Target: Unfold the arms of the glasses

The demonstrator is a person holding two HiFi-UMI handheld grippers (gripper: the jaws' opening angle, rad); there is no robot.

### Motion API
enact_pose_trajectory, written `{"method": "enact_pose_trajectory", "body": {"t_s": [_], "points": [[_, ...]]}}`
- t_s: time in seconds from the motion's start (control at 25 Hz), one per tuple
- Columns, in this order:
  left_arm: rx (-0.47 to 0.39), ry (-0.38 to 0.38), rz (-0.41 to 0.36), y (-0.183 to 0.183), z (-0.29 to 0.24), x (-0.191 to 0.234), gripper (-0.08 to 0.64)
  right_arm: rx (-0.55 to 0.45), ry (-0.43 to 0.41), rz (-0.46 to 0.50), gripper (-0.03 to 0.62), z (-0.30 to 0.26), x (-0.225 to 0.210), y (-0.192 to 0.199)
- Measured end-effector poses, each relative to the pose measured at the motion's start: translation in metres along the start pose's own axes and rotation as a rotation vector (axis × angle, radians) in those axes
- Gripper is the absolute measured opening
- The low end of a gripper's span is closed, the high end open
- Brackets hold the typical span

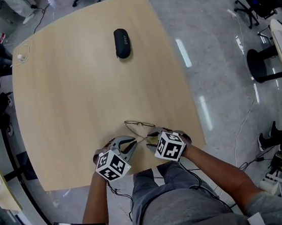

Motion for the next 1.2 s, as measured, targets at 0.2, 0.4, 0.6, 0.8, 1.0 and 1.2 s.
{"method": "enact_pose_trajectory", "body": {"t_s": [0.2, 0.4, 0.6, 0.8, 1.0, 1.2], "points": [[0.087, 0.018, -0.1, 0.0, -0.042, 0.007, 0.009, 0.037, 0.033, 0.091, 0.156, -0.017, 0.003, -0.009], [0.126, 0.085, 0.147, 0.017, -0.07, 0.015, 0.009, 0.112, 0.015, 0.195, 0.167, -0.032, 0.004, -0.006], [0.144, 0.089, 0.291, 0.03, -0.069, 0.019, 0.009, 0.16, -0.006, 0.37, 0.167, -0.033, 0.006, -0.002], [0.145, 0.061, 0.309, 0.037, -0.06, 0.02, 0.009, 0.25, -0.014, 0.49, 0.167, -0.024, 0.003, 0.003], [0.155, 0.046, 0.293, 0.04, -0.054, 0.021, 0.009, 0.271, 0.012, 0.477, 0.167, -0.017, -0.011, 0.006], [0.183, 0.037, 0.251, 0.041, -0.049, 0.022, 0.009, 0.277, 0.03, 0.453, 0.167, -0.012, -0.018, 0.005]]}}
Point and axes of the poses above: the fingertips, and each gripper's own axes: z backward along the fingers, x to its left, y out of its underside, the point moved 8 cm from there along z, backward along the fingers, and after that the axes turned 2 degrees about -x, right-handed, at the moved point
